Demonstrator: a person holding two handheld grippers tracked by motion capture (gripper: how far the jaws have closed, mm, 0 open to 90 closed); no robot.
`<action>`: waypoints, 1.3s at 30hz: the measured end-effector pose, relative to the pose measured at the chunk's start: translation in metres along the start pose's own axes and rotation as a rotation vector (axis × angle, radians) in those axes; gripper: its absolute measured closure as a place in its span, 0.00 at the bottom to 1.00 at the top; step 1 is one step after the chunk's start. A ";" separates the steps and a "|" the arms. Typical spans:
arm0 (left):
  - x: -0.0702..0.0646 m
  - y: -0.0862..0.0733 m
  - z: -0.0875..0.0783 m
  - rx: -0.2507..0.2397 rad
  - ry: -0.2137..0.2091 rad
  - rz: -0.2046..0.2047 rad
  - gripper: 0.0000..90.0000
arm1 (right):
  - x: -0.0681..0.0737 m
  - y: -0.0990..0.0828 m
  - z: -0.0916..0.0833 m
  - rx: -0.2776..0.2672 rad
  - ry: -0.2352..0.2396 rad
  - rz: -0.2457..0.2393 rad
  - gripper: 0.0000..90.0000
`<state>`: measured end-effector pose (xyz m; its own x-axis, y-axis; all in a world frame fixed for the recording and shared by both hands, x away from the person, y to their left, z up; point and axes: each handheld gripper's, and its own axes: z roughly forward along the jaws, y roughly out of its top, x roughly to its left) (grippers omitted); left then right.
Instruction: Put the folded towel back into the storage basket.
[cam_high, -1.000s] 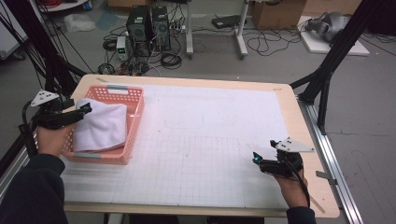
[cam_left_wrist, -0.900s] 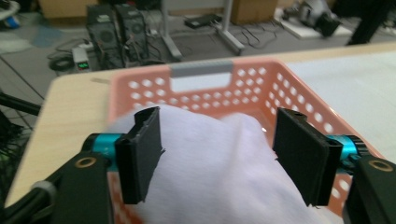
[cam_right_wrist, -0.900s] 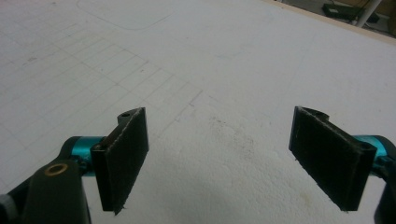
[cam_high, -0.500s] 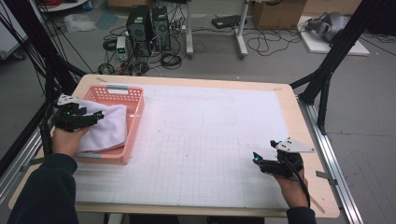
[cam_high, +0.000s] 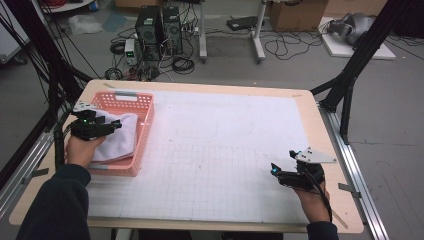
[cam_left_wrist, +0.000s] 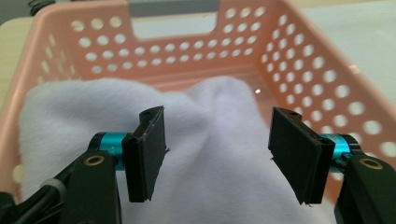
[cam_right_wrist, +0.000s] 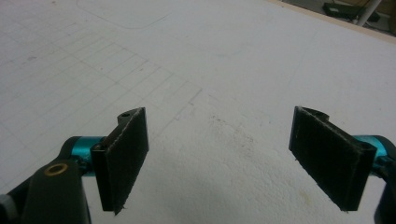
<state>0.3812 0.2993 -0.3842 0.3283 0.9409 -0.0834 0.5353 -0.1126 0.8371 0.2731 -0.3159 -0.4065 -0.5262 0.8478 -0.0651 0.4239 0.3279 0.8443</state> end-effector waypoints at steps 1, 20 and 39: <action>-0.001 0.000 0.001 0.002 -0.001 0.008 0.42 | 0.000 0.000 0.000 -0.001 -0.001 -0.005 0.21; -0.008 -0.013 0.035 0.328 0.038 0.087 0.50 | -0.001 0.000 -0.002 -0.008 -0.004 0.000 0.21; 0.002 0.000 0.003 0.001 -0.075 -0.019 0.34 | -0.002 0.000 -0.003 -0.008 -0.006 0.006 0.21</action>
<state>0.3839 0.3000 -0.3858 0.3756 0.9162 -0.1396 0.5426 -0.0953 0.8346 0.2718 -0.3185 -0.4044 -0.5190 0.8524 -0.0630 0.4210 0.3191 0.8491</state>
